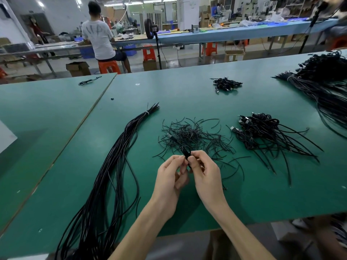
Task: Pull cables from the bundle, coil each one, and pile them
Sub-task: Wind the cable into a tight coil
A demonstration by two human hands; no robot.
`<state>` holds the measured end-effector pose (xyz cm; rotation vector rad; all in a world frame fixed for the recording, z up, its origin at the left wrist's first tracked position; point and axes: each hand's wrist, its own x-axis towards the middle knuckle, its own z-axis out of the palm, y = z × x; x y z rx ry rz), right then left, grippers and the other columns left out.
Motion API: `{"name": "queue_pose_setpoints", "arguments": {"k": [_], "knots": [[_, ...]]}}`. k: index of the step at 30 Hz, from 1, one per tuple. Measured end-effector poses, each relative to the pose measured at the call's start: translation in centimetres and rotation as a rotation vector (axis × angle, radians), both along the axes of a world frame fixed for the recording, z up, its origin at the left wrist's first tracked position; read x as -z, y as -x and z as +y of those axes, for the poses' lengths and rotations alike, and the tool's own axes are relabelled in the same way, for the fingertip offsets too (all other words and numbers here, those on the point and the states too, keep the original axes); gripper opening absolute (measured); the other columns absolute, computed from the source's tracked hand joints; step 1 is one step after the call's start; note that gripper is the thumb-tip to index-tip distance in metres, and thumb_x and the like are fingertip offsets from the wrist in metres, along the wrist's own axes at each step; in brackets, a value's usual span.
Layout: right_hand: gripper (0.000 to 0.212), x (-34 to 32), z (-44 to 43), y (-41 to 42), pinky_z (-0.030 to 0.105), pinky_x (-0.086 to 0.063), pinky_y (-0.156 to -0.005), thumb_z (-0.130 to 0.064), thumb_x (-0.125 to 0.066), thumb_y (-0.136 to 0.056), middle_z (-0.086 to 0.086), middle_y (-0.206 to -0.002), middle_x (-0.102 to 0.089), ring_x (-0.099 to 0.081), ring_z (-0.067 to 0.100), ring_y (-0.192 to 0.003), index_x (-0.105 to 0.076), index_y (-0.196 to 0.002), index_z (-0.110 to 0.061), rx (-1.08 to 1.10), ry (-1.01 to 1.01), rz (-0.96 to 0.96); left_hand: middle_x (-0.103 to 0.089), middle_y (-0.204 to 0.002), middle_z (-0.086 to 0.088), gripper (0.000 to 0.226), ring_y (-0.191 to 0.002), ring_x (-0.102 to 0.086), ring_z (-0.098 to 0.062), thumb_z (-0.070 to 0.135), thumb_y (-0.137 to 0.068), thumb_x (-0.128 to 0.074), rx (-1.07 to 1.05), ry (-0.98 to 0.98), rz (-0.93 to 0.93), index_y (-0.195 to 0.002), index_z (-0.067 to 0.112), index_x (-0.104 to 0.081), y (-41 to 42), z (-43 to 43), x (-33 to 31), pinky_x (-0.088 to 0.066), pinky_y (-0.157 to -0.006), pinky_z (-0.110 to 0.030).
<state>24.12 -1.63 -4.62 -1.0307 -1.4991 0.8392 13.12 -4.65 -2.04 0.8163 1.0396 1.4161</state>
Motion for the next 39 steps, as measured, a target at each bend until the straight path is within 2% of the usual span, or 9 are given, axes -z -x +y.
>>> {"name": "queue_pose_setpoints", "arguments": {"k": [6, 8, 14, 21, 26, 29, 33, 37, 39], "knots": [[0.025, -0.4, -0.4, -0.3, 0.010, -0.044, -0.083, -0.014, -0.064, -0.099, -0.025, -0.100, -0.066, -0.062, 0.007, -0.098, -0.064, -0.104, -0.040, 0.074, -0.071, 0.007, -0.035, -0.061, 0.004, 0.021, -0.038, -0.022, -0.008, 0.017, -0.090, -0.061, 0.195, 0.253, -0.378, -0.071, 0.012, -0.055, 1.1, 1.0, -0.6, -0.030, -0.042, -0.023], [0.023, -0.5, -0.5, -0.3, 0.012, -0.045, -0.087, -0.014, -0.065, -0.098, -0.032, -0.103, -0.062, -0.060, 0.011, -0.101, -0.066, -0.105, -0.036, 0.099, -0.132, -0.008, -0.036, -0.061, 0.004, 0.021, -0.037, -0.022, -0.008, 0.016, -0.090, -0.060, 0.223, 0.267, -0.352, -0.070, 0.011, -0.056, 1.4, 1.3, -0.9, -0.029, -0.042, -0.023], [0.025, -0.6, -0.4, -0.1, 0.011, -0.039, -0.091, -0.048, -0.061, -0.094, -0.018, -0.112, -0.061, -0.048, 0.005, -0.115, -0.064, -0.112, -0.031, 0.113, -0.029, 0.019, -0.042, -0.065, -0.007, 0.024, -0.046, -0.030, -0.013, 0.013, -0.102, -0.056, 0.106, -0.127, 0.402, -0.078, 0.013, -0.058, 3.2, 1.2, -3.0, -0.026, -0.044, -0.020], [0.037, -0.4, -0.6, 0.1, 0.020, -0.041, -0.073, -0.044, -0.045, -0.107, -0.012, -0.083, -0.060, -0.054, 0.013, -0.084, -0.061, -0.077, -0.029, 0.118, -0.010, 0.103, -0.050, -0.080, 0.008, 0.015, -0.063, -0.046, -0.016, 0.011, -0.103, -0.058, -0.036, -0.636, 1.106, -0.089, 0.013, -0.056, 4.1, 0.4, -4.1, -0.039, -0.059, -0.028], [0.070, -0.5, -0.9, 0.3, 0.042, -0.046, -0.063, -0.073, -0.041, -0.094, 0.023, -0.074, -0.064, -0.057, 0.029, -0.067, -0.070, -0.082, -0.011, -0.130, 0.167, 0.258, -0.049, -0.090, 0.005, 0.015, -0.063, -0.046, -0.024, 0.019, -0.106, -0.050, -0.084, -0.749, 1.459, -0.096, 0.011, -0.057, 4.6, 0.3, -2.2, -0.048, -0.055, -0.043], [0.046, -0.8, -0.9, 0.1, 0.028, -0.046, -0.061, -0.060, -0.050, -0.098, 0.006, -0.073, -0.067, -0.058, 0.014, -0.066, -0.071, -0.084, -0.021, -0.212, 0.144, 0.180, -0.048, -0.089, 0.008, 0.016, -0.063, -0.045, -0.021, 0.023, -0.106, -0.048, -0.085, -0.705, 1.418, -0.095, 0.014, -0.056, 5.0, 0.3, -1.7, -0.047, -0.056, -0.040], [0.009, -0.7, -0.5, 0.0, 0.028, -0.053, -0.081, -0.030, -0.063, -0.102, -0.008, -0.093, -0.070, -0.065, 0.011, -0.092, -0.072, -0.101, -0.032, -0.193, 0.100, 0.035, -0.052, -0.080, 0.006, 0.017, -0.064, -0.045, -0.017, 0.016, -0.103, -0.058, -0.073, -0.569, 1.125, -0.086, 0.015, -0.056, 5.0, 0.4, -1.4, -0.039, -0.060, -0.027], [0.028, -0.9, -0.4, 0.0, 0.030, -0.050, -0.084, -0.012, -0.071, -0.094, -0.011, -0.105, -0.060, -0.056, 0.021, -0.102, -0.070, -0.099, -0.039, -0.089, 0.081, 0.035, -0.059, -0.066, 0.000, 0.020, -0.054, -0.039, -0.025, 0.016, -0.102, -0.058, -0.009, -0.383, 0.788, -0.083, 0.008, -0.058, 3.7, 0.0, -1.1, -0.034, -0.050, -0.036], [0.028, -0.9, -0.4, 0.0, 0.024, -0.049, -0.080, -0.010, -0.074, -0.092, -0.010, -0.104, -0.055, -0.054, 0.018, -0.095, -0.070, -0.100, -0.037, -0.038, 0.045, 0.011, -0.049, -0.057, 0.007, 0.024, -0.049, -0.032, -0.017, 0.014, -0.103, -0.058, -0.006, -0.284, 0.628, -0.084, 0.000, -0.056, 3.2, -0.1, -1.0, -0.028, -0.046, -0.027]]}}
